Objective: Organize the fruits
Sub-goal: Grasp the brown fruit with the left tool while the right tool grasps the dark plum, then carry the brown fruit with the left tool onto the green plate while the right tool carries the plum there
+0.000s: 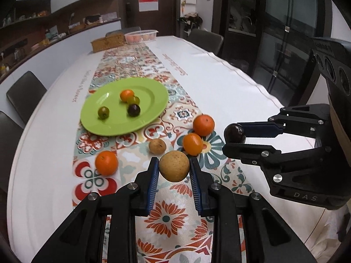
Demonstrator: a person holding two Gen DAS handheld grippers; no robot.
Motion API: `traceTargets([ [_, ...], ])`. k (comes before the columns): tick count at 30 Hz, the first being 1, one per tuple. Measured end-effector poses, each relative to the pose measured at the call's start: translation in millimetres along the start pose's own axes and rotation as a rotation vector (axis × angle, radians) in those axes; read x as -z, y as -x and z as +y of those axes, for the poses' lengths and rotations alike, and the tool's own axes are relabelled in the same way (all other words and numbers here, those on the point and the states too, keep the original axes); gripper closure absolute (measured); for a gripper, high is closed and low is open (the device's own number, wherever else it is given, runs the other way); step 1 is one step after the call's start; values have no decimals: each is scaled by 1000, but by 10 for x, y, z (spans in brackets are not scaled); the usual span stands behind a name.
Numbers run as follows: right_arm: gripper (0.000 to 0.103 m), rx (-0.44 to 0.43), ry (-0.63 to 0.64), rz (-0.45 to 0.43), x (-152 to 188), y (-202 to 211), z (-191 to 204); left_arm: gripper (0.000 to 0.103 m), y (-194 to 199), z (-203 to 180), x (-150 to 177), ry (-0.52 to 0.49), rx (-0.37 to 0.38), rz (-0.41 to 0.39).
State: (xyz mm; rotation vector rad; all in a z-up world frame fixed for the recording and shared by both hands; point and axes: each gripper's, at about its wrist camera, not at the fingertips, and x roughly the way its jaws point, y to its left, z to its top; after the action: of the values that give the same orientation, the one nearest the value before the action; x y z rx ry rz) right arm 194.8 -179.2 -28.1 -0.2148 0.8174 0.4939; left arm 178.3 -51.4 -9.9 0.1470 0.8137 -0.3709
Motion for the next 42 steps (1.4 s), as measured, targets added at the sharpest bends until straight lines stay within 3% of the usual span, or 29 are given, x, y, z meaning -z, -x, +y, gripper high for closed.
traceTargets([
  [18,73,-23,-39,-120,-374,193,56,75,345,231,-300,53,-63,-124],
  [28,73,-12,-75,-138,-722,46,-69,75,234,430,-551,77,-112,-144],
  [42,73,19,-80,-110,-1183,-360,-221,75,-118,812,-901,119,-121,-110],
])
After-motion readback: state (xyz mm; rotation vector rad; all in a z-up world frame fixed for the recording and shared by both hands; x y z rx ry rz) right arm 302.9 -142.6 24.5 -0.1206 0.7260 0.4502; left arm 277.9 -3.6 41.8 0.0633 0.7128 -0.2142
